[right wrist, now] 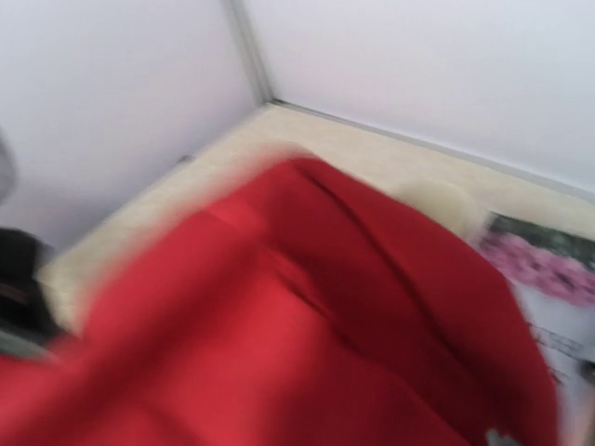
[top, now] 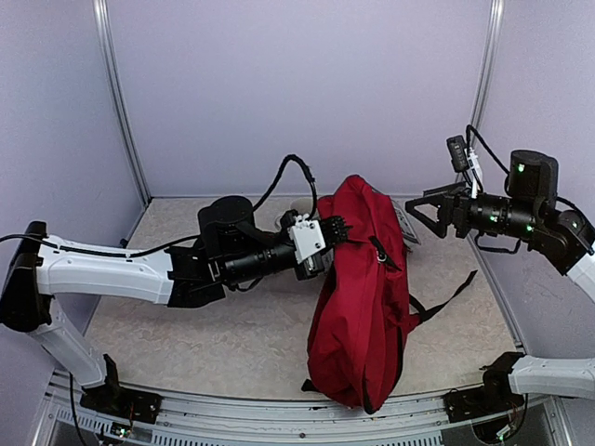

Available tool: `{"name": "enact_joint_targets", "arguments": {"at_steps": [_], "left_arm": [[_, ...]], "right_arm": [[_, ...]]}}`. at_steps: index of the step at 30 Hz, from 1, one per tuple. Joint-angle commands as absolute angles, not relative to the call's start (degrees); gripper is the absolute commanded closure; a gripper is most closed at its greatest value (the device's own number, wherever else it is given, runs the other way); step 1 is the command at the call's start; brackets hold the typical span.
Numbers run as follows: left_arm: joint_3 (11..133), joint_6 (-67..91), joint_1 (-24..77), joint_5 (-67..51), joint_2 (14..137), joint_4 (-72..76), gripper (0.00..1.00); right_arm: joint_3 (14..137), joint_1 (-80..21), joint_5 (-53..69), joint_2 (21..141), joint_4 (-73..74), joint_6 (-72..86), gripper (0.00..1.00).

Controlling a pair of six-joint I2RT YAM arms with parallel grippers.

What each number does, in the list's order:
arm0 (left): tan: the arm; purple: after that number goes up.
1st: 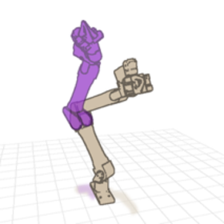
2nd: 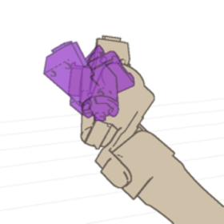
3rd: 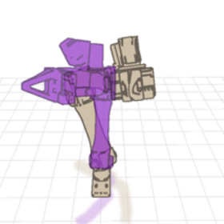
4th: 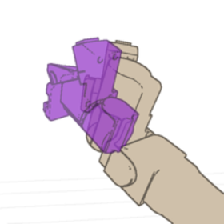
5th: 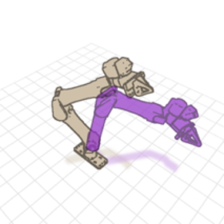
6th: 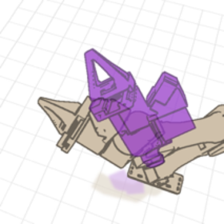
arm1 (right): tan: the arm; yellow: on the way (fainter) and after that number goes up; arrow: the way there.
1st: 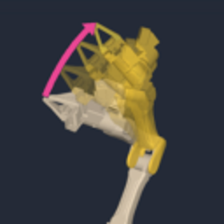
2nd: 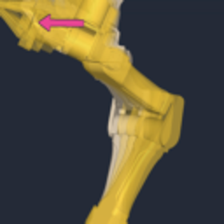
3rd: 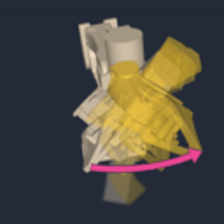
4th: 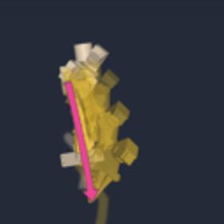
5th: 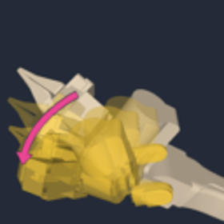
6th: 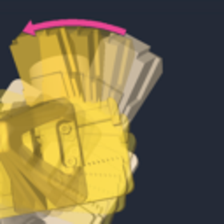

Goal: Pack the student bag
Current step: Put down the student bag at the center of the board.

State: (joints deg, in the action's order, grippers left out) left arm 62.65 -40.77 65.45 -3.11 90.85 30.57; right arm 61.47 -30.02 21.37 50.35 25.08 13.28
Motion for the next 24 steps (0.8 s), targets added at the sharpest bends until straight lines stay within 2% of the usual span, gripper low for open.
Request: {"name": "enact_joint_targets", "arguments": {"at_steps": [1,5,9,15,20,24], "left_arm": [[65.79,-35.07,67.98,6.74,80.37,34.39,1.0],[66.04,-31.55,69.54,19.18,71.43,26.61,1.0],[66.06,-24.7,70.08,26.81,62.3,17.1,1.0],[67.47,-22.14,74.86,43.99,53.9,8.59,1.0],[68.86,-24.81,75.08,54.86,51.36,6.18,1.0],[69.48,-32.52,73.22,63.44,52.36,9.91,1.0]], "right_arm": [[66.61,-29.02,14.07,51.4,31.44,11.69,0.15],[68.73,-29.0,15.25,51.57,31.66,10.64,0.14],[69.43,-29.0,18.88,53.09,31.33,10.69,0.12],[70.06,-29.0,22.05,56.04,30.94,10.09,0.08],[70.17,-29.03,25.41,56.72,30.11,9.64,0.05],[68.78,-29.0,25.85,56.98,28.46,9.4,0.05]]}}
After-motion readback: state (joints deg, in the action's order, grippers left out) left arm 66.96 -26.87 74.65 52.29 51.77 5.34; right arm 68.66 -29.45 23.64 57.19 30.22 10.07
